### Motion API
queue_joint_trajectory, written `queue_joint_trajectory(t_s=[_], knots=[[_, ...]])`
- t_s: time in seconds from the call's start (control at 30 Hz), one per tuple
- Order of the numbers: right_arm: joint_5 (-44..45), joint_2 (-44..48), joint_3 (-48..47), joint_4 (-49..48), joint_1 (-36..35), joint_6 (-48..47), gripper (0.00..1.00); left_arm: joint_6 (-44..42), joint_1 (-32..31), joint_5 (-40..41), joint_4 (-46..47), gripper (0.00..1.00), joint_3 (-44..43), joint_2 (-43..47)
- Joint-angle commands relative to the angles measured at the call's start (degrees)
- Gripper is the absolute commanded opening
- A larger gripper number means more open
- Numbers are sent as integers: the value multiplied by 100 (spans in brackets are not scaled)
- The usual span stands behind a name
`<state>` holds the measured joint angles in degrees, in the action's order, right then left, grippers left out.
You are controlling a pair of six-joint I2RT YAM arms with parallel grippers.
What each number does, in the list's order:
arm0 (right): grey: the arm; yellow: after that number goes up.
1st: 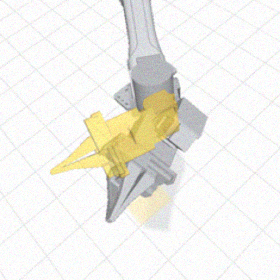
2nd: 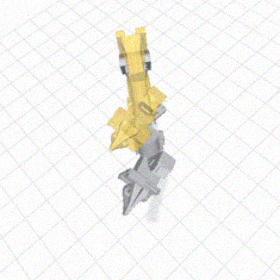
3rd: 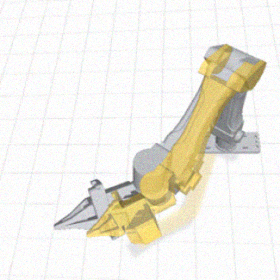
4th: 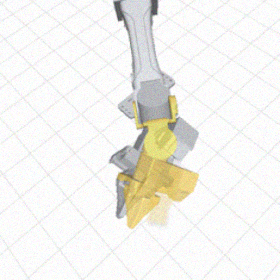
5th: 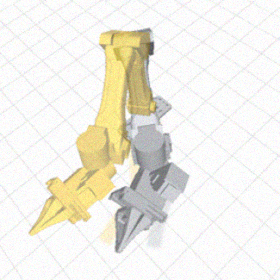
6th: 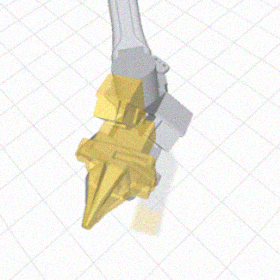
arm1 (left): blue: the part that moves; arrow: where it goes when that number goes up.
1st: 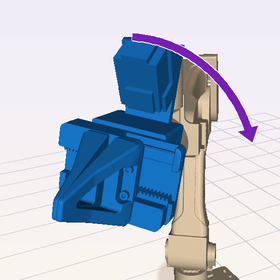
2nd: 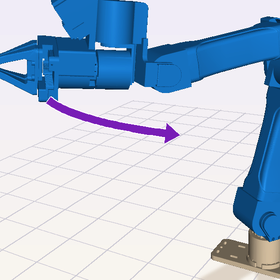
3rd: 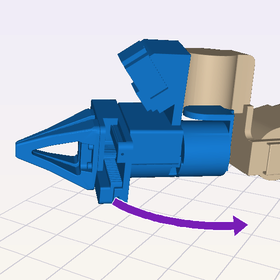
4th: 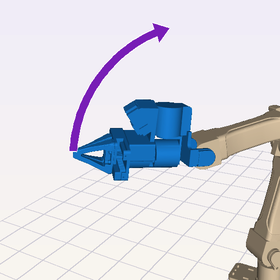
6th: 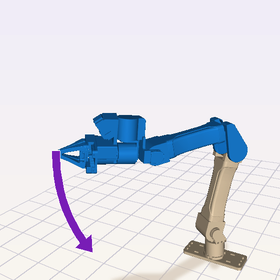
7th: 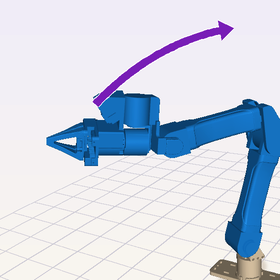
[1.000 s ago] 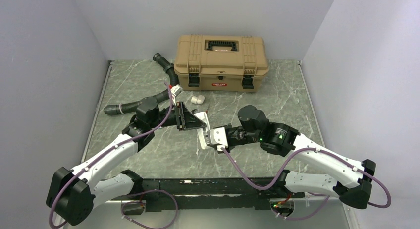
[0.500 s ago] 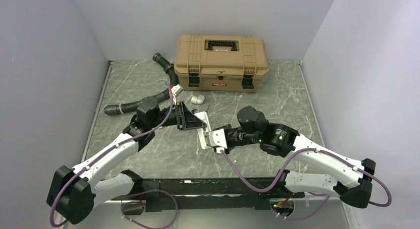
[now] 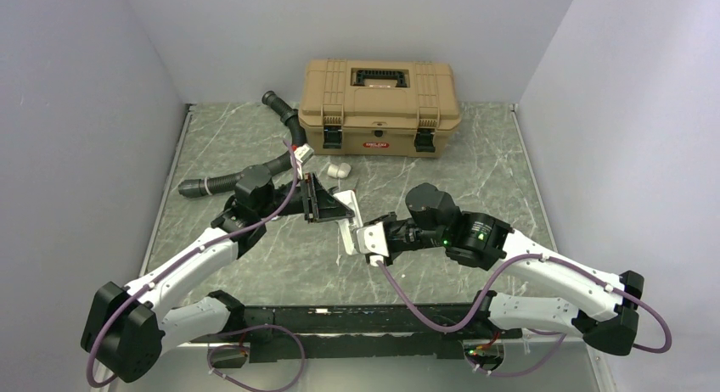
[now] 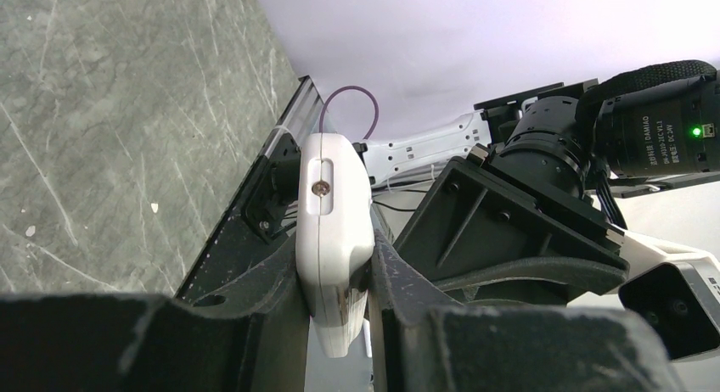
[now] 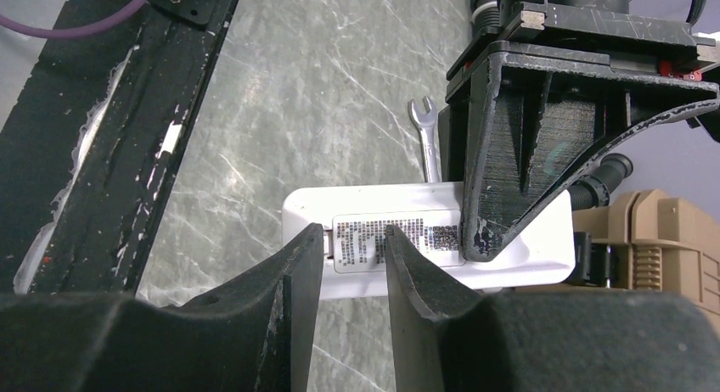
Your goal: Load the batteries into the remote control
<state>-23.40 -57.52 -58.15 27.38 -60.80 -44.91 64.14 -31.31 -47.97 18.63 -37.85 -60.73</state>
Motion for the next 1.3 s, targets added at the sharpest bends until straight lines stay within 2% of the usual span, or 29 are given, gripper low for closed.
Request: queue_joint_trajectory(t_s=[0.0,0.77,1.27], knots=[[336,23,-135,195,11,-193,35,168,-43,-360,439,0,-138,44],[781,-2,-153,173,-17,-443,36,344,-40,-502,773,0,-4,36],[995,76,-167,-252,-39,-590,37,386,-59,-505,892,0,93,0]])
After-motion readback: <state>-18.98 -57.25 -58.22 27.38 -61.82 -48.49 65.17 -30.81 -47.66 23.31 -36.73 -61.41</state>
